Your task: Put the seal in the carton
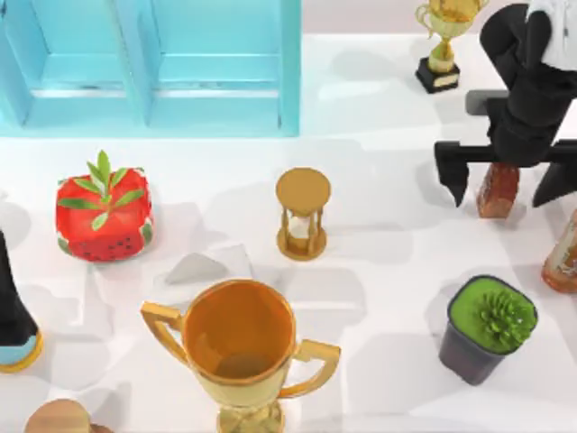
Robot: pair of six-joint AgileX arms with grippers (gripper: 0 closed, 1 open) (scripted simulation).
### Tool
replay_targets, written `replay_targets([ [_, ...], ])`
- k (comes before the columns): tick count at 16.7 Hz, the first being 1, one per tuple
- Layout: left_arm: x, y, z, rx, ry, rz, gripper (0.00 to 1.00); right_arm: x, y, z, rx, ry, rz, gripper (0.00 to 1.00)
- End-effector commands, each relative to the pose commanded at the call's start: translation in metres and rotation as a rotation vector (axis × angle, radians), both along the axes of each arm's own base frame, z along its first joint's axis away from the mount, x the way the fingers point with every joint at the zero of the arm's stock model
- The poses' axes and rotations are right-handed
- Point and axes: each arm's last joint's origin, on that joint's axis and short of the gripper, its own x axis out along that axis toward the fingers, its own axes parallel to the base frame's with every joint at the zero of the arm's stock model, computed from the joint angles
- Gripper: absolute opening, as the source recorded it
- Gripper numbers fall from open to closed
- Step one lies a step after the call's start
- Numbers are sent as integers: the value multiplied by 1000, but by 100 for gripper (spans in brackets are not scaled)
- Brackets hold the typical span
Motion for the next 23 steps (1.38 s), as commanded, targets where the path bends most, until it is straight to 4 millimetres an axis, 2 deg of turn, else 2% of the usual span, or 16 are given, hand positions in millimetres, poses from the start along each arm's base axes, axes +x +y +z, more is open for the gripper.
replay_targets([
  [12,0,0,0,0,0,0,100,0,0,0,0,0,0,2],
  [23,0,0,0,0,0,0,100,1,1,5,0,-1,3,0],
])
